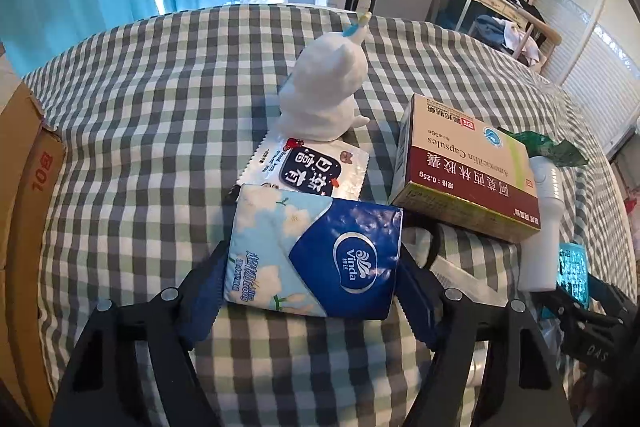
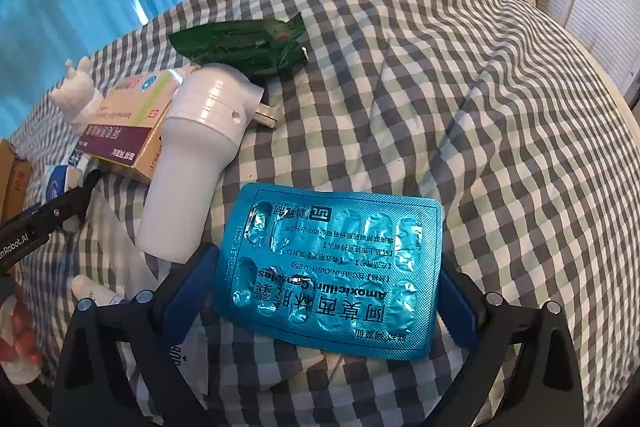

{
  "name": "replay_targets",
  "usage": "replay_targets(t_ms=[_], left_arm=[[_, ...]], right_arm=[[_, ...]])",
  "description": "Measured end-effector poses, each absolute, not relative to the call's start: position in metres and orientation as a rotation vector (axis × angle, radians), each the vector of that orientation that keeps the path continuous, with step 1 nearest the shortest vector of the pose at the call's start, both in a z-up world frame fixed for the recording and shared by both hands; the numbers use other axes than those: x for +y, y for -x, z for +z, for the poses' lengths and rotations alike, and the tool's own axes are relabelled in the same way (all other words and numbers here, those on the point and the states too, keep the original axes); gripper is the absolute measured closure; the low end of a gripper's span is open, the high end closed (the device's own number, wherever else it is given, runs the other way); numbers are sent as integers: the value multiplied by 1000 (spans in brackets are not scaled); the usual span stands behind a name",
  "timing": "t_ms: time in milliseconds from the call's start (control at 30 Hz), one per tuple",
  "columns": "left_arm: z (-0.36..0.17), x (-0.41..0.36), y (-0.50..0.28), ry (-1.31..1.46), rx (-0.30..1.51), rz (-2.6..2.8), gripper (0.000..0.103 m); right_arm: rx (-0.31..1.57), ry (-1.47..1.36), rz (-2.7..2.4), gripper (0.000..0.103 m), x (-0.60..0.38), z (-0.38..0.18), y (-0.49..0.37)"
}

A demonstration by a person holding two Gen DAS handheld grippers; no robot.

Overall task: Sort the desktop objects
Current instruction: 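Grasp the blue Vinda tissue pack with the left tool while the right holds the blister, then carry the blister pack and tissue pack over the cardboard box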

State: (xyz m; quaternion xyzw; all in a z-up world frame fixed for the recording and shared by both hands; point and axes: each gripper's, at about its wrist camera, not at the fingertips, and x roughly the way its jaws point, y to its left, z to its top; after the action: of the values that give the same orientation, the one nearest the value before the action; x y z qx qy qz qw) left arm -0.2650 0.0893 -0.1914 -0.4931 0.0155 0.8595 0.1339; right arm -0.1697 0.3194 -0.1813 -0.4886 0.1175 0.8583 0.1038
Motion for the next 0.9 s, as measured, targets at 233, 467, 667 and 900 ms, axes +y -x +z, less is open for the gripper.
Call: replay_targets(t_ms=[233,467,667,900], left_arm=[[-167,78,245,1407,27,2499,25],[-133,64,220,1369,3,2510,25],[-99,59,195,1311,4,2516,25],[-58,44,161,1217,6,2526,25]], right_arm=[[448,1373,2533,5,336,-168,159],[516,1296,2565,5,340,-141,138],[479,1244,2656,5,311,-105,127],[440,1132,2806,5,267,-47,107]])
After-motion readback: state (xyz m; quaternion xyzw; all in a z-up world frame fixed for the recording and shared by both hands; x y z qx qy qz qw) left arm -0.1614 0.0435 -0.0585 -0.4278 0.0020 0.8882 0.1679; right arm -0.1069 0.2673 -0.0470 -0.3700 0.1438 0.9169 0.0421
